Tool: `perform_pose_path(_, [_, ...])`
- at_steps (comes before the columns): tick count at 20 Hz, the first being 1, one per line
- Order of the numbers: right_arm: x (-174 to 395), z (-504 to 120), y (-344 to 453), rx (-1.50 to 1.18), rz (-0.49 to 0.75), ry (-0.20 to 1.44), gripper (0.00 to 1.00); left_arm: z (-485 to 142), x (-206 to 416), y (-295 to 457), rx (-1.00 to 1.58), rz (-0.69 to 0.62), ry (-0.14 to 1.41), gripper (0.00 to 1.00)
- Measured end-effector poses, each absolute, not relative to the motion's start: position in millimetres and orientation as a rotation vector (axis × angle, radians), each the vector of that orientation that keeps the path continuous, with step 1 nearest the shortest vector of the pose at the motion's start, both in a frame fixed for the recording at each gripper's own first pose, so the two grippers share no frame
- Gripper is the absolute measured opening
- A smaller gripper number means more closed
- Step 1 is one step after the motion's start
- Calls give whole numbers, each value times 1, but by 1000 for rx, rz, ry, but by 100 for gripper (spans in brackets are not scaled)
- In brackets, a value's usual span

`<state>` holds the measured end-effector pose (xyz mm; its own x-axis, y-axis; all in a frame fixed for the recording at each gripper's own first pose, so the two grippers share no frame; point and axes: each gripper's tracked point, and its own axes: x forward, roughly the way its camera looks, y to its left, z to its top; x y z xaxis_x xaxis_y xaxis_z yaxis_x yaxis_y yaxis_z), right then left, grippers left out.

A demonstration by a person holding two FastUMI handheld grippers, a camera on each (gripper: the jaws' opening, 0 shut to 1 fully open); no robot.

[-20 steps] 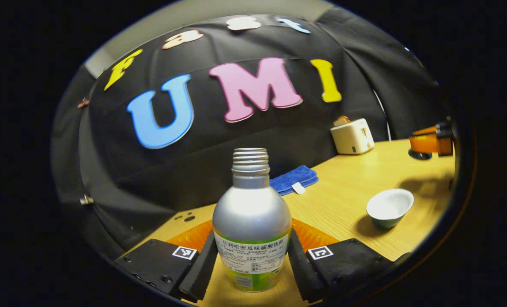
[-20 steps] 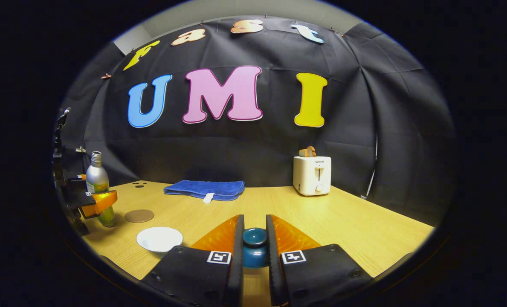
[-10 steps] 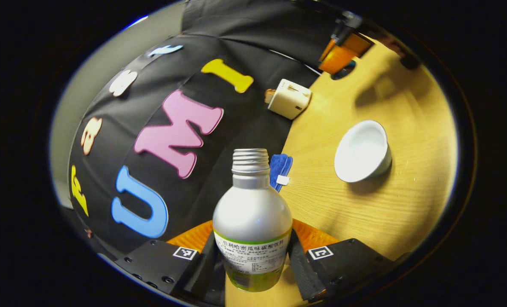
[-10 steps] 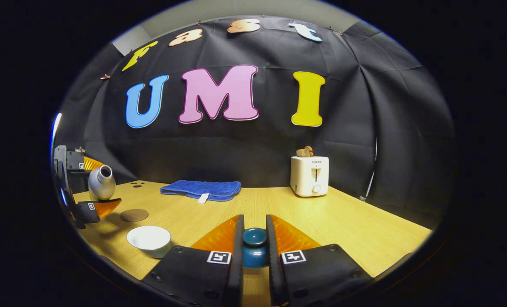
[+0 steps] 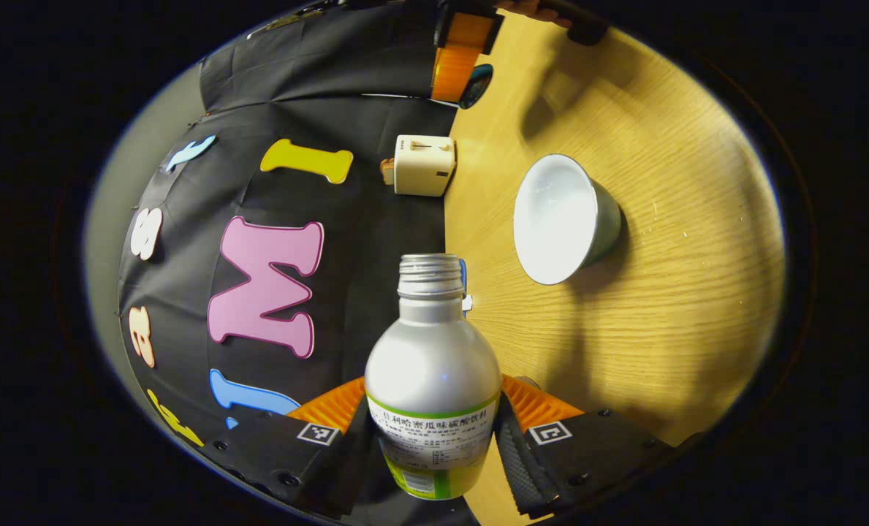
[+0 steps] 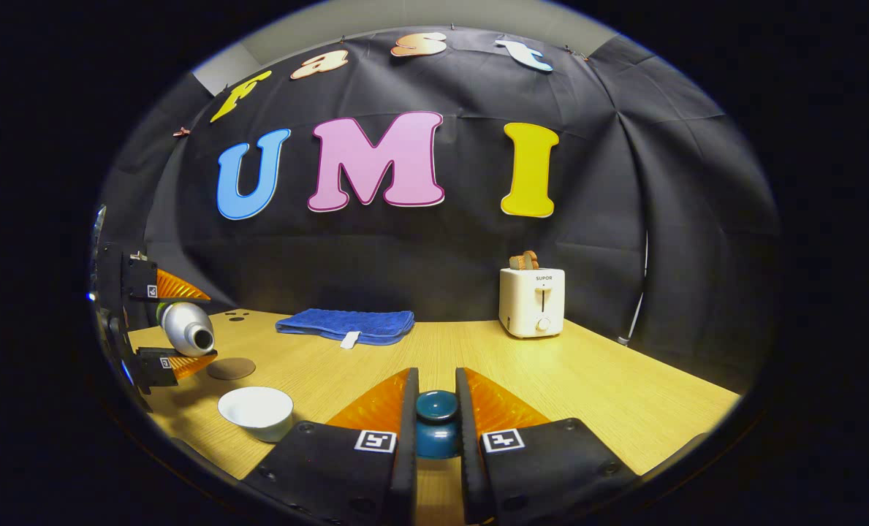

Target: Open the teacup lid with one hand, grasp the water bottle and pour water into the teacup with the other hand; after pouring, place the water bottle on the coaster and then close the teacup lid.

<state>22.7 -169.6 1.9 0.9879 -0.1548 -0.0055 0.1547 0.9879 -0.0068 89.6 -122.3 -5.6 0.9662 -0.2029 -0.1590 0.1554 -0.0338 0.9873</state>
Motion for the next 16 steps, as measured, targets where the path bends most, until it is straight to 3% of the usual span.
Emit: perform_pose_path(16, [23,2,-170,-7,-155,6,28,-11,95,-126,1907,-338,-3,79])
